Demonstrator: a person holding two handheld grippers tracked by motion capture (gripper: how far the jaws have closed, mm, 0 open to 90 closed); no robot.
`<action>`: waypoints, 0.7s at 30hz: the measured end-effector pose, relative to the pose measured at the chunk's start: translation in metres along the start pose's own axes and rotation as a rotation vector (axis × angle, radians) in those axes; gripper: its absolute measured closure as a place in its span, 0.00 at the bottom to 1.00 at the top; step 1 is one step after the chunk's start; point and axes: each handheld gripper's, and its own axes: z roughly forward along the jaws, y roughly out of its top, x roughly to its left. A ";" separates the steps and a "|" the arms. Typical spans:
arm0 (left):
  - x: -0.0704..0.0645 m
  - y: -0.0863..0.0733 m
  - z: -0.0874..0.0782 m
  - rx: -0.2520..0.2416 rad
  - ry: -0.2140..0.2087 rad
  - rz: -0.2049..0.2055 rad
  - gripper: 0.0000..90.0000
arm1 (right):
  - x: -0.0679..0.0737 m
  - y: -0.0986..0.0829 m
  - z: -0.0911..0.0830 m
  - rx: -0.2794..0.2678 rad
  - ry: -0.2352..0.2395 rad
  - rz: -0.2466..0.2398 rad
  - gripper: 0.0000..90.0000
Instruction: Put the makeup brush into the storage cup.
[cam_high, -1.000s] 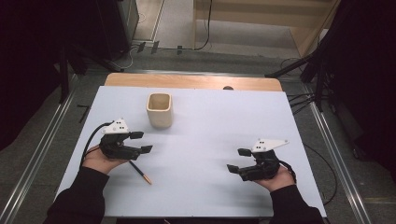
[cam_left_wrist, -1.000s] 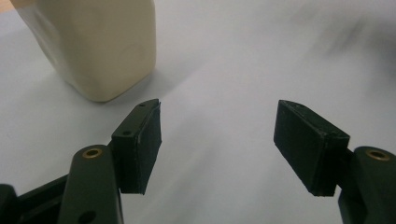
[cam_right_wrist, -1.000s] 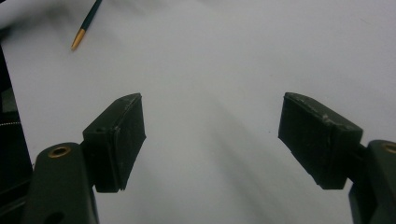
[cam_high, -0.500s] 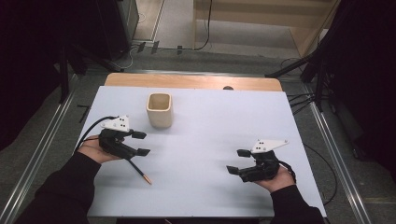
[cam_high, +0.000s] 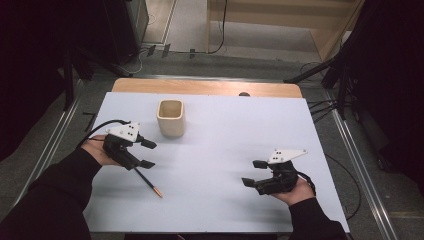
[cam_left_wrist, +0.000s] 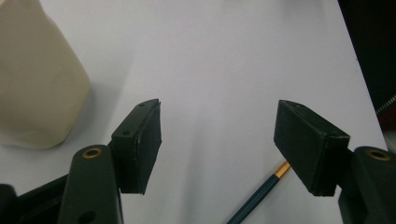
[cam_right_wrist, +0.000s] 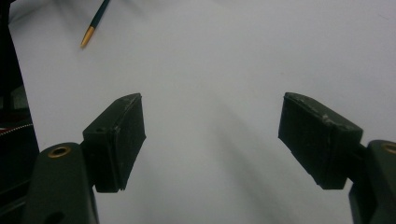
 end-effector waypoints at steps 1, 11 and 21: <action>0.000 0.000 0.000 0.001 -0.002 0.019 0.37 | 0.000 0.000 0.000 -0.003 0.004 0.001 0.26; 0.008 0.006 0.000 0.121 -0.037 0.082 0.38 | 0.000 0.000 0.000 -0.001 0.016 0.001 0.26; -0.002 0.011 0.003 0.276 -0.059 0.182 0.38 | 0.000 -0.001 0.001 0.014 0.005 0.004 0.26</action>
